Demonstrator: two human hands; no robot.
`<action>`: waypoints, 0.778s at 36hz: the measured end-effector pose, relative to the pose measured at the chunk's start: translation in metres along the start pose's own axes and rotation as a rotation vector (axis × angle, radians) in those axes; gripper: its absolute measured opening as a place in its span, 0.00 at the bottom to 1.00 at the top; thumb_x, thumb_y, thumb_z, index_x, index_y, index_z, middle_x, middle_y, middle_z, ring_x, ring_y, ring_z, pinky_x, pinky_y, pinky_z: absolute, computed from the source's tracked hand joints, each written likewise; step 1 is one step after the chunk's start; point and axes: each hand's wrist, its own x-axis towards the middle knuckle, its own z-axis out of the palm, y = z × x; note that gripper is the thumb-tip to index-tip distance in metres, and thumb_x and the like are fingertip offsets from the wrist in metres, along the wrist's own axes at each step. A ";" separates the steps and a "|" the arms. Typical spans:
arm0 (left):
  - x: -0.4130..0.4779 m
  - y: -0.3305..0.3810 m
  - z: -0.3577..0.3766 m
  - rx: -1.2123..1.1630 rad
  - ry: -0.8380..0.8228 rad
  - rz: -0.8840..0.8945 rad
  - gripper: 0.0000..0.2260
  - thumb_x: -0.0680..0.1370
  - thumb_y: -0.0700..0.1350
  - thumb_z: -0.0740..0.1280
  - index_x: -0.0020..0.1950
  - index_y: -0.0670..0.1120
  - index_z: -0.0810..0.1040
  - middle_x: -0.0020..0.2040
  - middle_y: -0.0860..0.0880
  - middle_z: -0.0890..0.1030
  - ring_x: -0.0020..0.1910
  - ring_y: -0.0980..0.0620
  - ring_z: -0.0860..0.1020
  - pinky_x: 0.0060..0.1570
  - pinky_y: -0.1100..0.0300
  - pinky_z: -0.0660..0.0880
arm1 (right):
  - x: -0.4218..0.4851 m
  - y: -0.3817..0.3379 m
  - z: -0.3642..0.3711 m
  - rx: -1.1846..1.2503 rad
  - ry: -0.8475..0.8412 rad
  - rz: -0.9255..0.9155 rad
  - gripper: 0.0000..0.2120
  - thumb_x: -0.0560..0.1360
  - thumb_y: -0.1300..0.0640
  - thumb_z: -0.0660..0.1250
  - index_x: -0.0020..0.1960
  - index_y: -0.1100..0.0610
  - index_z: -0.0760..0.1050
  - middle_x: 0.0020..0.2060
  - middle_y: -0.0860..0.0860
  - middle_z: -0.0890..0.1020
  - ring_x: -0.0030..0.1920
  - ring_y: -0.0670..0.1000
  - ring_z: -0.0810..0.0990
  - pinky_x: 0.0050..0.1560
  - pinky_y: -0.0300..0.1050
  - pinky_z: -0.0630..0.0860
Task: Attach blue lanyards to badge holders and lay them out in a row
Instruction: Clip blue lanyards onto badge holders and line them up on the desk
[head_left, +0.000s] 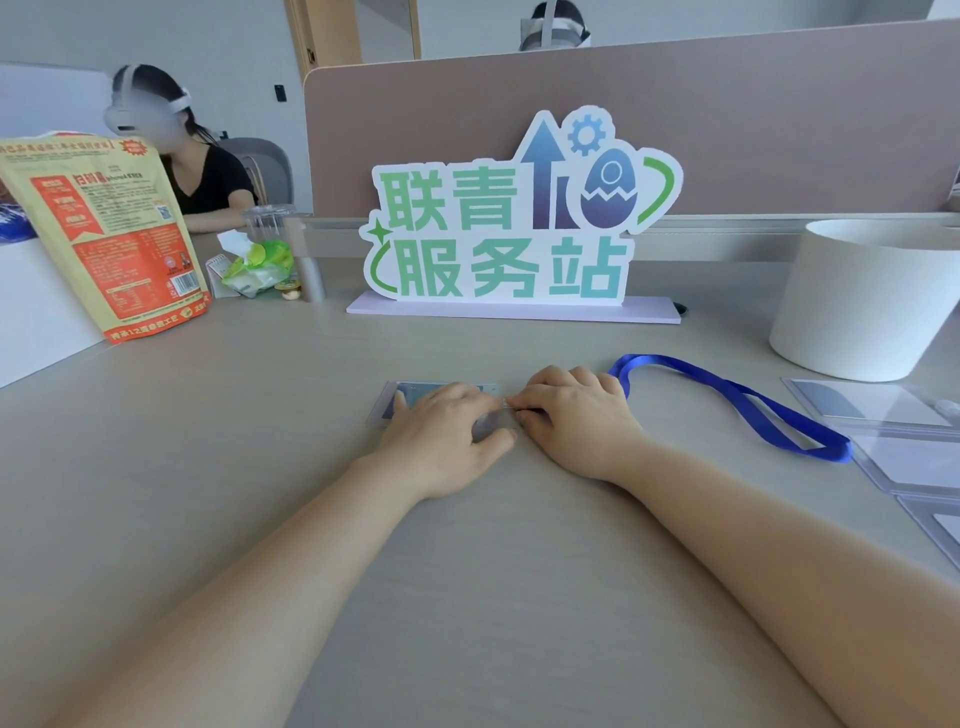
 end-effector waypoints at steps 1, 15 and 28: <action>0.000 0.000 0.001 0.010 0.001 -0.001 0.19 0.78 0.61 0.57 0.66 0.58 0.70 0.64 0.57 0.70 0.66 0.54 0.65 0.69 0.39 0.54 | 0.000 -0.001 0.001 -0.019 0.009 -0.003 0.15 0.80 0.45 0.53 0.63 0.40 0.73 0.63 0.43 0.72 0.63 0.53 0.68 0.65 0.51 0.58; -0.002 -0.001 0.001 0.063 -0.078 -0.033 0.21 0.77 0.66 0.50 0.70 0.69 0.59 0.71 0.57 0.61 0.73 0.50 0.57 0.70 0.35 0.47 | -0.001 0.003 -0.005 0.021 0.097 0.099 0.13 0.77 0.47 0.59 0.59 0.47 0.76 0.55 0.47 0.78 0.58 0.53 0.74 0.58 0.47 0.62; -0.092 -0.021 -0.016 0.126 -0.047 0.068 0.28 0.76 0.67 0.49 0.71 0.55 0.62 0.76 0.60 0.59 0.75 0.59 0.53 0.74 0.49 0.43 | -0.067 -0.023 -0.017 0.113 0.006 0.019 0.13 0.79 0.53 0.58 0.57 0.47 0.79 0.56 0.48 0.76 0.57 0.55 0.71 0.59 0.50 0.70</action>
